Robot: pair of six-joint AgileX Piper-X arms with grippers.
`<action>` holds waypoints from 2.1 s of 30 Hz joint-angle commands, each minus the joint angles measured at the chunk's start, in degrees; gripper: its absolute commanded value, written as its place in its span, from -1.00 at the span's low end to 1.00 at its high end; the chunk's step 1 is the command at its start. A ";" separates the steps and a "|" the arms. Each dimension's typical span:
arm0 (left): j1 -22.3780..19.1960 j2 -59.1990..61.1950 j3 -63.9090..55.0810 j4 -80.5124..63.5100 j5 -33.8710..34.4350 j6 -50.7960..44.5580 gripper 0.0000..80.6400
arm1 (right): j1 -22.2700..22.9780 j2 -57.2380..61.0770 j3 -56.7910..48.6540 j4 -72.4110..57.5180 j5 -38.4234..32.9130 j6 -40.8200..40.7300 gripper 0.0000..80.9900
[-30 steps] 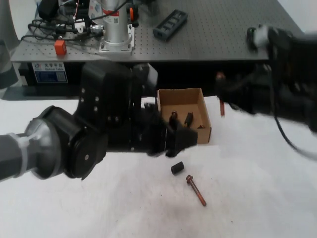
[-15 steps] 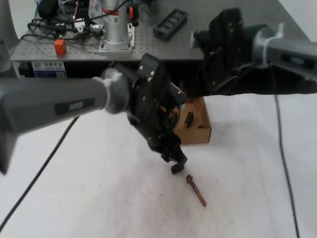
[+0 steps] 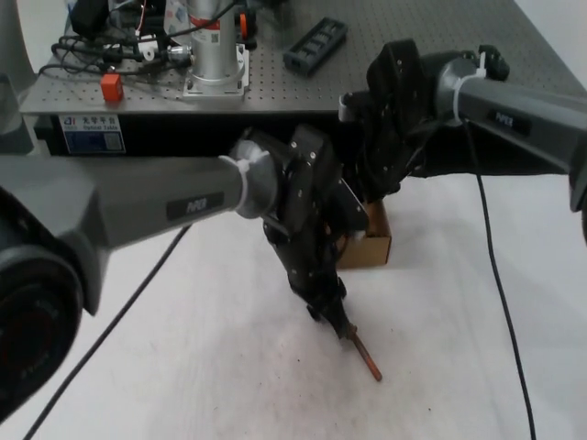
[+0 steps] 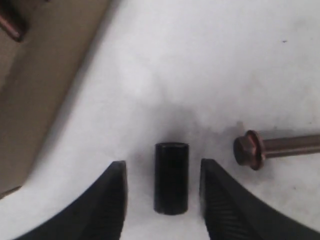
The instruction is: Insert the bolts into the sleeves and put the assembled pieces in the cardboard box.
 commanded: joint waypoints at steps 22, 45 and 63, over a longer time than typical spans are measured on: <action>2.99 -11.37 3.36 7.01 -10.85 -15.79 -0.98 | 2.65 -28.18 29.50 11.90 -4.82 -0.51 -0.24; 4.68 -42.87 33.20 -5.06 -10.45 -24.61 -0.98 | 12.85 -16.48 34.97 -0.27 6.40 -0.44 -0.95; 4.68 -49.25 58.52 -61.41 39.20 -44.17 -0.98 | 3.93 -61.23 68.38 -56.58 -39.68 33.78 -0.89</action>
